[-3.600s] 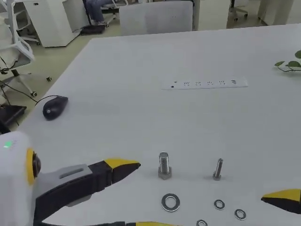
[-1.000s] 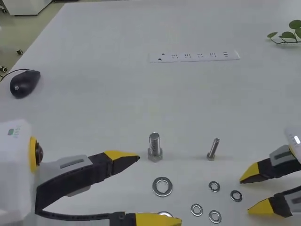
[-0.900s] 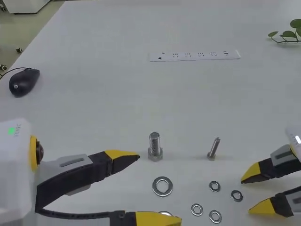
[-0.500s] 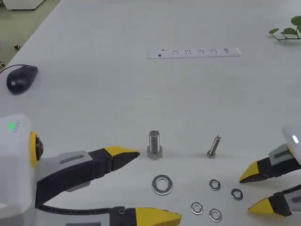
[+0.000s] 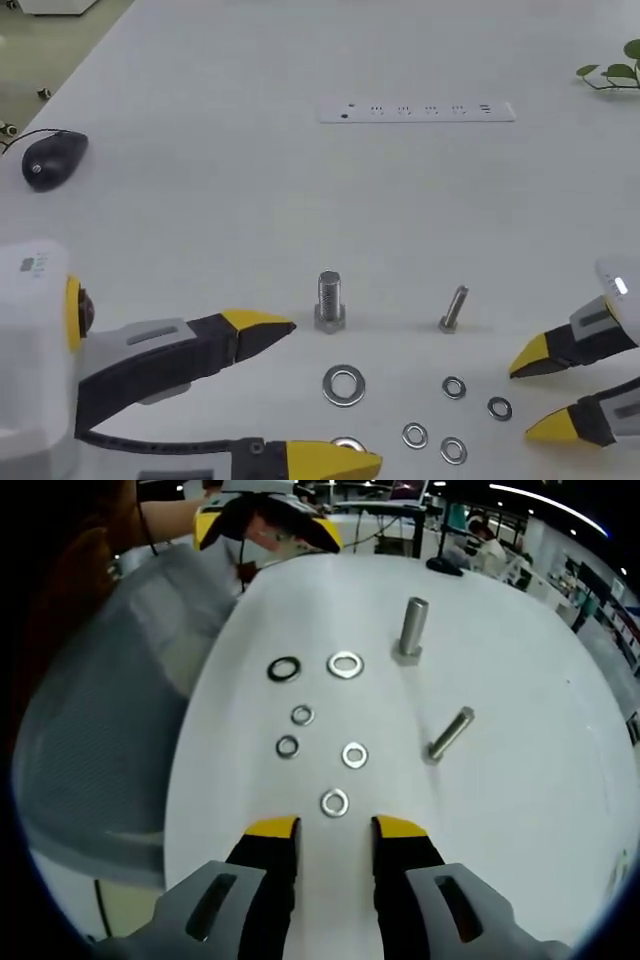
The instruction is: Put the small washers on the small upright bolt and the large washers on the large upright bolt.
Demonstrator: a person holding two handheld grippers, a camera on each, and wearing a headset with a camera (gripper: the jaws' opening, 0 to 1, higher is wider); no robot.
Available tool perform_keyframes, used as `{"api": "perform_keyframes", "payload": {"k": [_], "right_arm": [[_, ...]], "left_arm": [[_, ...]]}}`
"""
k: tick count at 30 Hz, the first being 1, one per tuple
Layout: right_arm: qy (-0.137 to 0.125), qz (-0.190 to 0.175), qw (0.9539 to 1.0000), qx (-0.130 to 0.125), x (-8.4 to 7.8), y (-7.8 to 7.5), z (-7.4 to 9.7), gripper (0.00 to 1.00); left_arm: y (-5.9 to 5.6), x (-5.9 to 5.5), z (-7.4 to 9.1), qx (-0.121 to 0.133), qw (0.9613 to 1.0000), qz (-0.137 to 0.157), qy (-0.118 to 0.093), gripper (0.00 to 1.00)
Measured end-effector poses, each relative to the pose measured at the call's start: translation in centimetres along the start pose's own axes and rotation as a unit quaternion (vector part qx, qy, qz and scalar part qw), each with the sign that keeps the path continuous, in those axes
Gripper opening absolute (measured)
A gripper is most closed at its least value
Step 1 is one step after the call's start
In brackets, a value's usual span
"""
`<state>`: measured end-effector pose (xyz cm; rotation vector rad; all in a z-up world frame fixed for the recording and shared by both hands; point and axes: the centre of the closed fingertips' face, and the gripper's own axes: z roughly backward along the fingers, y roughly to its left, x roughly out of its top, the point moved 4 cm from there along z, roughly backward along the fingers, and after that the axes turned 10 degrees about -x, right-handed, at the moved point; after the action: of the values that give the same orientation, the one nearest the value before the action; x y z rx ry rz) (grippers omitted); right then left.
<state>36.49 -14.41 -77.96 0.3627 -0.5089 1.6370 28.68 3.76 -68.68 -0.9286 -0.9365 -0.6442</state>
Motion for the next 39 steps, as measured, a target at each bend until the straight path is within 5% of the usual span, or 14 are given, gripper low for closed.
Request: {"api": "perform_keyframes", "payload": {"k": [22,39], "right_arm": [[0.028,0.056,0.9979,0.016,0.9,0.2,-1.4,0.25],[0.059,0.110,0.9921,0.017,0.9,0.2,-1.5,0.20]], "left_arm": [[0.1,0.1,-0.1,-0.005,1.0000,0.000,-0.006,0.64],[-0.1,0.2,0.3,-0.001,0.9999,-0.002,-0.011,0.64]]}}
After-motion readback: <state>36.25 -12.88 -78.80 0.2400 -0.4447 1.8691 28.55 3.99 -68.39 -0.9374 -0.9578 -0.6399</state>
